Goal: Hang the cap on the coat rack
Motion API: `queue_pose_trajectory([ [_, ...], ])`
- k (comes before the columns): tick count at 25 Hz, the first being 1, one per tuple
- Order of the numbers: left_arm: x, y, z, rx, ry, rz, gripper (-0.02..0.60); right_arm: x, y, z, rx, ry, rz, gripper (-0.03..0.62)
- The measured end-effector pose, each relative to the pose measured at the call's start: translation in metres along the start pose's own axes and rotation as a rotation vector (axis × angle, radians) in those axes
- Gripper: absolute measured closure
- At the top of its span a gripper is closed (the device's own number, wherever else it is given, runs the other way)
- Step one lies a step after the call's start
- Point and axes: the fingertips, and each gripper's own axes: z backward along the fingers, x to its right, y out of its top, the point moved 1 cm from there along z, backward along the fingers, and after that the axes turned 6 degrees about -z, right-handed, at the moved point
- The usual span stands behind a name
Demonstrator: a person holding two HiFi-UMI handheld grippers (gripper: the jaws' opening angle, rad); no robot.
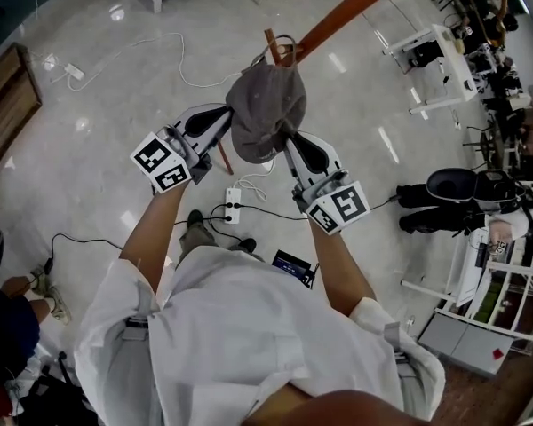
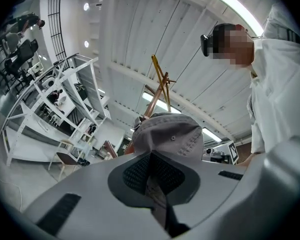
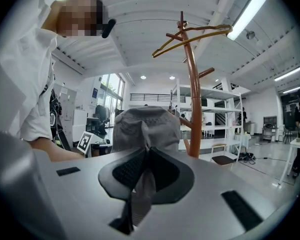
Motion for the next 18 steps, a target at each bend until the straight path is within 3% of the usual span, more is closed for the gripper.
queue_pose_trajectory([
  [18, -0.042, -0.059, -0.031, -0.075, -0.035, 0.035, 0.568, 0.039, -0.056, -0.021, -0.059, -0.072, -0.090, 0.548],
])
